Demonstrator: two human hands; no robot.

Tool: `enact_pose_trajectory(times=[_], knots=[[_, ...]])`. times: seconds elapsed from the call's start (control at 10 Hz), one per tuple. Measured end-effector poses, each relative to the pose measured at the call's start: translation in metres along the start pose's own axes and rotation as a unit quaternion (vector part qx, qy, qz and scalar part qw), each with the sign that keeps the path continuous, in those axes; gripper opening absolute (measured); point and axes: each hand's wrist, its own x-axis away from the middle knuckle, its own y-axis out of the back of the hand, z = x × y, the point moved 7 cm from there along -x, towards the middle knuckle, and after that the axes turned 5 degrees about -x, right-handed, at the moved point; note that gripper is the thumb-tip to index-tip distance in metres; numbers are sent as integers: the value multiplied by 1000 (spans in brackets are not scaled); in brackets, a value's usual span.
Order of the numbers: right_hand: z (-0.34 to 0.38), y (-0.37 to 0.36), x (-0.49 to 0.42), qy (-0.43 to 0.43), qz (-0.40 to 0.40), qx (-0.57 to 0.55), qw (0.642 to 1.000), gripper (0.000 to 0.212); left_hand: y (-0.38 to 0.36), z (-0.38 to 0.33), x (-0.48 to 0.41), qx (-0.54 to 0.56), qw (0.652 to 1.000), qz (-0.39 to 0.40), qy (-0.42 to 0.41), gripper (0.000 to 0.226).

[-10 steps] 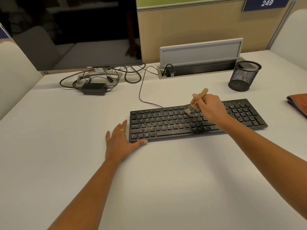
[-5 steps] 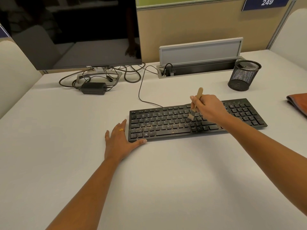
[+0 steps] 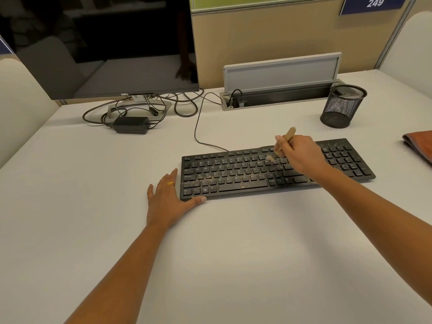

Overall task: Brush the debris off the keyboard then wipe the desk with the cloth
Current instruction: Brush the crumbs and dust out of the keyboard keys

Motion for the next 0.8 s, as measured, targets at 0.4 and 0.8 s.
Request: enact_pose_trajectory(times=[0.4,0.8], knots=[[1,0,-7,-17,-8,5,1000,48,0,1,0,2,1000,1,-2,119],[11,-5,-8,17,72,-79,994,44,0,1,1,-2,1000,7,0,119]])
